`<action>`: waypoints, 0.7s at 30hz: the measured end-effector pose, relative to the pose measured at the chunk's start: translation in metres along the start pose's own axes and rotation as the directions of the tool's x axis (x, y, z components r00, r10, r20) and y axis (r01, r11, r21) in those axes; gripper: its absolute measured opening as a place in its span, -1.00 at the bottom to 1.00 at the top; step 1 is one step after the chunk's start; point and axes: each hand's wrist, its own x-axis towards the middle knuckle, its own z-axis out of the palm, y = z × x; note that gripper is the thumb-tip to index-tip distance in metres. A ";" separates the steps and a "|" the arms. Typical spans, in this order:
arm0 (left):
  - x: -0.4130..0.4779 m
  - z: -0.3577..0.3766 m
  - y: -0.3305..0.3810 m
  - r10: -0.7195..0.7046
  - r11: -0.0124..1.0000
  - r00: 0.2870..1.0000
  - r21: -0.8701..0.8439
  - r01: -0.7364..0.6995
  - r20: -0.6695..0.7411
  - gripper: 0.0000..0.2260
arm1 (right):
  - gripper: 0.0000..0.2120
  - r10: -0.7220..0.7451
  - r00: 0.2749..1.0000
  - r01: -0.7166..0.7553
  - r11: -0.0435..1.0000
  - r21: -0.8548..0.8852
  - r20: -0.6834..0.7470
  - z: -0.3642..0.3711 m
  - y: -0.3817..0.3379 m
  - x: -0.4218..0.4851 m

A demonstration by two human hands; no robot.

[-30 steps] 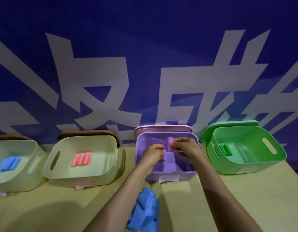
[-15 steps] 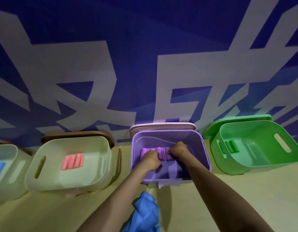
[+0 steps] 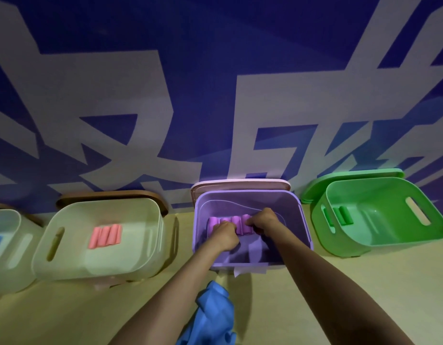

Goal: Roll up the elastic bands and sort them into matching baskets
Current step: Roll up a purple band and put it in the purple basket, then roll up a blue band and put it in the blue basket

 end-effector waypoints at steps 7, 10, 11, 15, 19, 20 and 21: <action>-0.022 -0.016 0.005 0.025 0.986 0.999 -0.164 -0.033 -0.049 -0.67 | -0.79 0.029 0.996 -0.038 0.994 0.105 0.083 -0.010 -0.003 -0.011; -0.046 -0.027 0.004 0.006 0.953 0.983 -0.295 -0.062 -0.185 -0.63 | -0.82 -0.063 0.996 0.045 0.970 0.237 0.069 -0.026 -0.008 -0.038; -0.056 -0.030 0.003 -0.008 0.937 0.973 -0.342 -0.073 -0.230 -0.62 | -0.80 -0.123 0.991 0.104 0.951 0.290 0.047 -0.033 -0.010 -0.051; -0.101 -0.037 -0.006 -0.034 0.830 0.922 -0.525 -0.189 -0.386 -0.63 | -0.74 -0.357 0.932 0.353 0.841 0.409 -0.070 -0.051 -0.012 -0.128; -0.159 -0.028 -0.019 -0.016 0.684 0.853 -0.628 -0.372 -0.522 -0.71 | -0.78 -0.526 0.828 0.555 0.725 0.408 -0.192 -0.040 0.002 -0.199; -0.174 -0.023 -0.023 -0.007 0.652 0.827 -0.629 -0.423 -0.562 -0.74 | -0.81 -0.546 0.810 0.582 0.704 0.407 -0.213 -0.033 0.009 -0.212; -0.186 -0.014 -0.027 -0.001 0.626 0.802 -0.626 -0.465 -0.597 -0.75 | -0.83 -0.559 0.797 0.600 0.688 0.409 -0.229 -0.023 0.016 -0.222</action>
